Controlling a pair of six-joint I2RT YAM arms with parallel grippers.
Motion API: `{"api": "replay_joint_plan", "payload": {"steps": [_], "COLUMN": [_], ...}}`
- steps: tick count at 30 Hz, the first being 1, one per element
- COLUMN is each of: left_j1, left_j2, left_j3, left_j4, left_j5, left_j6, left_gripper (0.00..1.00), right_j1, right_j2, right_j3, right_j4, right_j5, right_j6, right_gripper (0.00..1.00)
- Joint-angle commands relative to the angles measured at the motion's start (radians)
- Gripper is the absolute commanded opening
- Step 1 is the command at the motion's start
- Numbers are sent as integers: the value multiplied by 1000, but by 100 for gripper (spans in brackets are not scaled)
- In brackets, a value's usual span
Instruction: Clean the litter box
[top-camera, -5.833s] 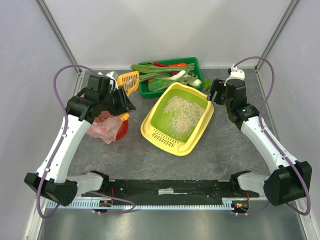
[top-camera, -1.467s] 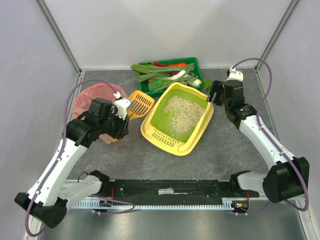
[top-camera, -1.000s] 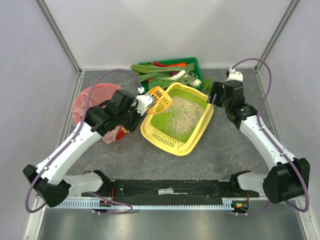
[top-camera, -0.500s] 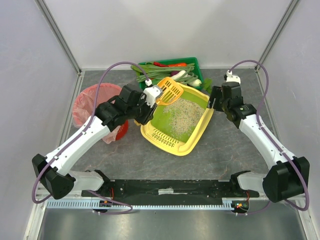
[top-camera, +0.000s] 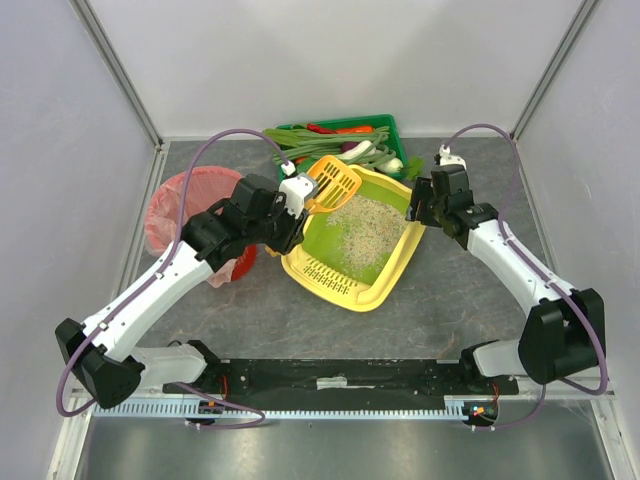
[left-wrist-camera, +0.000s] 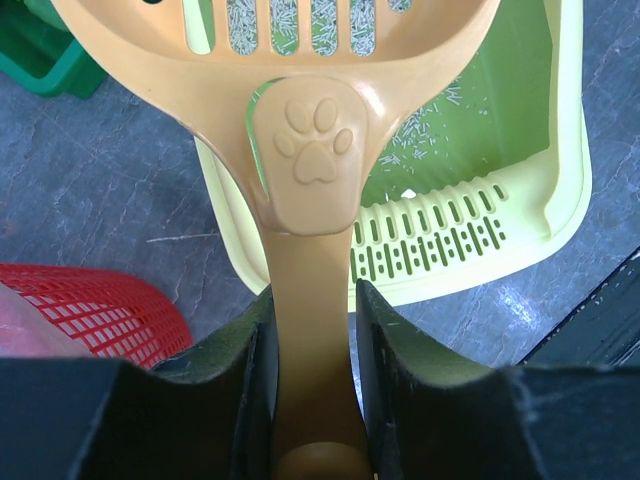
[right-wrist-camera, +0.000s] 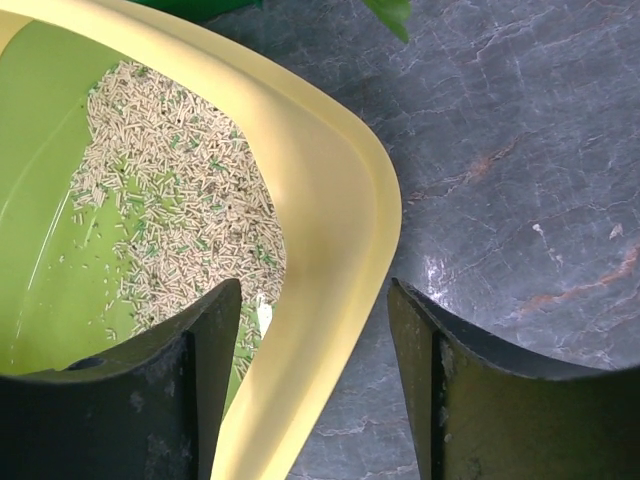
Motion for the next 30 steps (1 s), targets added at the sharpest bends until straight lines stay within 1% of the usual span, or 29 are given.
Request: {"api": "replay_joint_plan", "payload": {"steps": [1,8,17,21,30], "left_j1": [-5,-5,-5,-5,-5], "left_j2": [-21,-21,-21,-24,-3], "left_j3": [-1,-7,-21,-26,-26], "left_j4": [54,54,60,58,32], "left_j5": [10,14,22,22,36], "left_j6": [-33,-28,-28,-27,-2], "left_gripper": [2,2,2,2,2], "right_j1": [9,13,24,33,56], "right_j2": [23,78,134,147,207], "right_j3": [23,49,90,99,157], "right_j4": [52,62,76,98,148], "right_j5": [-22,-33,-53,-68,-79], "right_j6": [-1,-27,-63,-86,-120], "right_gripper": [67,50,37,35,34]}}
